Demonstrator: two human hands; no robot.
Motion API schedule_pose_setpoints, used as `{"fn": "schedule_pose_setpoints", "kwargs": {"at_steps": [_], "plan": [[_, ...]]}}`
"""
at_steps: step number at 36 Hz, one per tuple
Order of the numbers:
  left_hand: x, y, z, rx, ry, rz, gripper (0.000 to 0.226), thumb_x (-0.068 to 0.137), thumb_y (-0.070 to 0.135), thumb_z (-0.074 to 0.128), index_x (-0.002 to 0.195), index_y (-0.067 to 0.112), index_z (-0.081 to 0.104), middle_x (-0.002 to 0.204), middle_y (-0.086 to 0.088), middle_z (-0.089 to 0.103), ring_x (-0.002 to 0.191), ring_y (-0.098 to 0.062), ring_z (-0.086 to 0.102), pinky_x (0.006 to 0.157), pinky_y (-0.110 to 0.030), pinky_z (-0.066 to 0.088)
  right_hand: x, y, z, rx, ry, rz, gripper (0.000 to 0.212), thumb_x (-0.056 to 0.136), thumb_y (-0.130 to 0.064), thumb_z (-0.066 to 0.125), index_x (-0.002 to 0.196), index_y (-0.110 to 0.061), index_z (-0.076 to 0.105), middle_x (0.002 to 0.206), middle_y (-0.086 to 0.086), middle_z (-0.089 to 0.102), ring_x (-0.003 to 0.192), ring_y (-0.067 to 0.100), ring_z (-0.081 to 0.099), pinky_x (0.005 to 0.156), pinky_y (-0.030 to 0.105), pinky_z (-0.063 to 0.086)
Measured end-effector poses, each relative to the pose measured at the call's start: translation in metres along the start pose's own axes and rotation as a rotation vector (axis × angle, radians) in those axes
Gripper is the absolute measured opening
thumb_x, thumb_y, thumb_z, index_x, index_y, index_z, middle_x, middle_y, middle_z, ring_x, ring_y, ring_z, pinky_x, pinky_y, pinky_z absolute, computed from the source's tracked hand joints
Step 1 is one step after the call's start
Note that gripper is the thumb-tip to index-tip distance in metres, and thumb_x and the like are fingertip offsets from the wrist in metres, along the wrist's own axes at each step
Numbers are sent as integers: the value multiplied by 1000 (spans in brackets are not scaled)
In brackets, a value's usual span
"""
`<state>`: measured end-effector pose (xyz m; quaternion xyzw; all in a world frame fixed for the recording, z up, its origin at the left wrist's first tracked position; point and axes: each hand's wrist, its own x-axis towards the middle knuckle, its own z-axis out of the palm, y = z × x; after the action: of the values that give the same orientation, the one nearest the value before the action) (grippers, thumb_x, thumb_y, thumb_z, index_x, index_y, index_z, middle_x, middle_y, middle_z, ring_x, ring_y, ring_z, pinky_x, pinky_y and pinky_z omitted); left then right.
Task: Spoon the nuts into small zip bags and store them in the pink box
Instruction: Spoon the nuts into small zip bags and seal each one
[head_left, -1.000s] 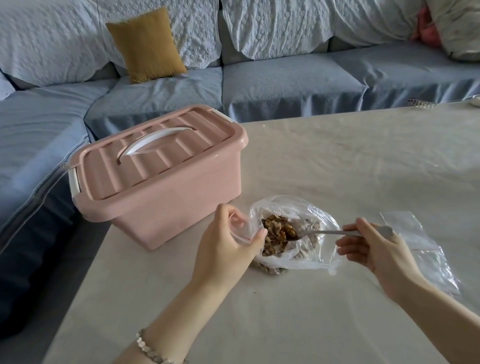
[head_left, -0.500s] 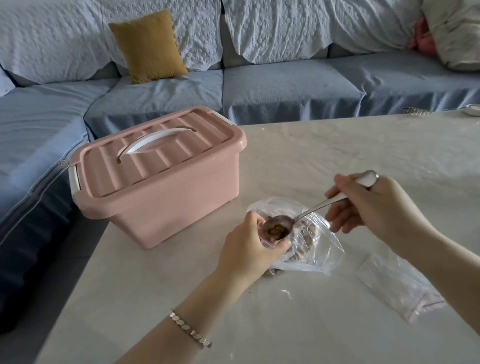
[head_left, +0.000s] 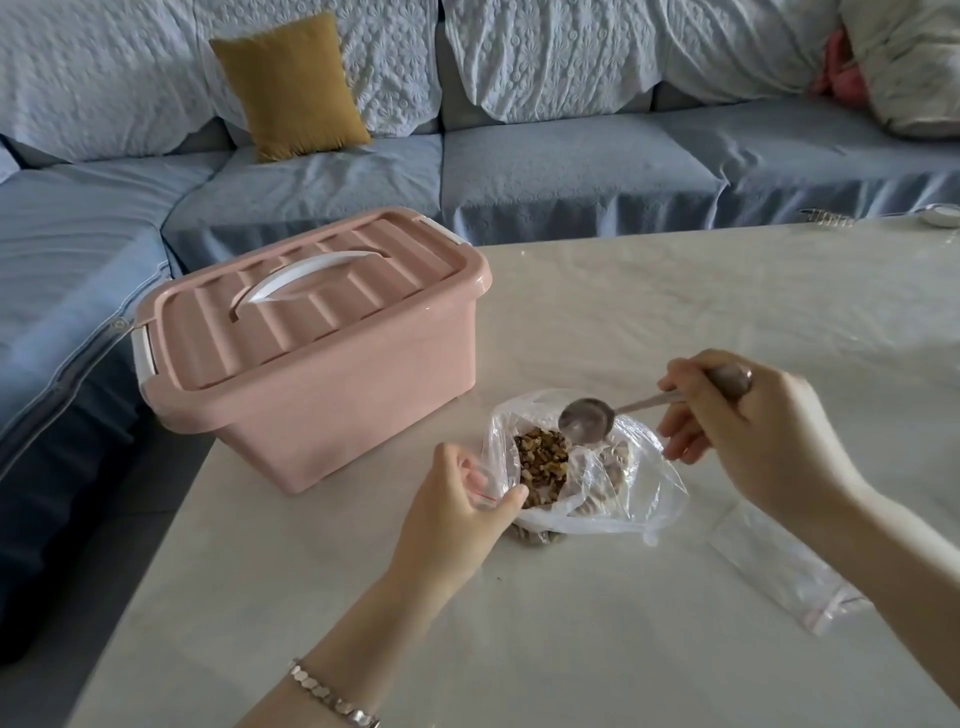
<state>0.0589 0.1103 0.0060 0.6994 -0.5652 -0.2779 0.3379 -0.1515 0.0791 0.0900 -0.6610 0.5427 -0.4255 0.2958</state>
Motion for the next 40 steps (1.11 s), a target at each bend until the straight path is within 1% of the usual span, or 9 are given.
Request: {"fn": "schedule_pose_setpoints", "kwargs": {"at_steps": [3, 8, 12, 20, 24, 31, 35, 38, 40], "plan": [[1, -6, 0, -5, -43, -78, 35, 76, 40, 69, 90, 21, 42, 91, 6, 57, 74, -6, 58, 61, -20, 42, -4, 30, 18, 15, -15, 112, 25, 93, -15, 50, 72, -11, 63, 57, 5, 67, 47, 20, 64, 53, 29, 53], [2, -9, 5, 2, -175, -139, 35, 77, 39, 67, 90, 22, 39, 88, 4, 58, 57, -6, 53, 51, -21, 44, -16, 55, 48, -22, -91, 169, 18, 92, -14, 54, 80, -24, 64, 65, 2, 69, 54, 12, 63, 57, 14, 50], [3, -8, 12, 0, -242, -120, 36, 79, 39, 68, 89, 20, 38, 82, 7, 57, 43, -7, 49, 51, -28, 46, -23, 62, 60, 24, -123, 242, 19, 92, -13, 53, 80, -16, 67, 65, 2, 69, 56, 14, 64, 62, 22, 54], [0, -10, 18, -46, -212, -97, 39, 76, 39, 71, 93, 19, 43, 86, 9, 57, 69, 1, 54, 61, -17, 42, -30, 69, 68, 414, -58, 562, 26, 96, -14, 47, 86, 3, 64, 58, 10, 68, 51, 20, 66, 49, 22, 53], [-3, -11, 19, -56, -197, -79, 37, 75, 40, 71, 91, 22, 43, 87, 8, 57, 68, 3, 53, 63, -15, 41, -31, 66, 67, 609, -59, 713, 30, 96, -21, 49, 87, 4, 63, 60, 14, 68, 50, 19, 66, 47, 20, 53], [-4, -9, 9, -67, -135, -51, 36, 76, 32, 73, 91, 22, 41, 83, 12, 58, 64, 12, 52, 59, -6, 39, -31, 70, 57, 725, -43, 810, 28, 95, -23, 50, 89, 2, 63, 68, 16, 70, 54, 18, 68, 48, 20, 53], [-3, -6, -3, -89, -3, -23, 36, 73, 33, 74, 90, 28, 42, 90, 19, 59, 77, 4, 58, 68, -32, 54, -32, 74, 42, 787, -14, 809, 27, 96, -21, 48, 89, 1, 62, 64, 13, 69, 51, 16, 66, 46, 18, 52], [-2, -1, -11, -115, 71, 33, 35, 74, 28, 74, 89, 27, 42, 98, 19, 60, 89, 10, 55, 77, -18, 48, -31, 75, 29, 768, 17, 780, 27, 96, -21, 46, 89, 0, 62, 60, 11, 69, 49, 14, 65, 44, 16, 50], [0, 5, -13, -130, 103, 59, 36, 74, 29, 74, 88, 28, 41, 100, 17, 61, 90, 6, 57, 79, -22, 47, -27, 72, 21, 757, 41, 747, 27, 96, -21, 45, 88, -1, 61, 58, 10, 69, 48, 13, 65, 43, 16, 49]]}}
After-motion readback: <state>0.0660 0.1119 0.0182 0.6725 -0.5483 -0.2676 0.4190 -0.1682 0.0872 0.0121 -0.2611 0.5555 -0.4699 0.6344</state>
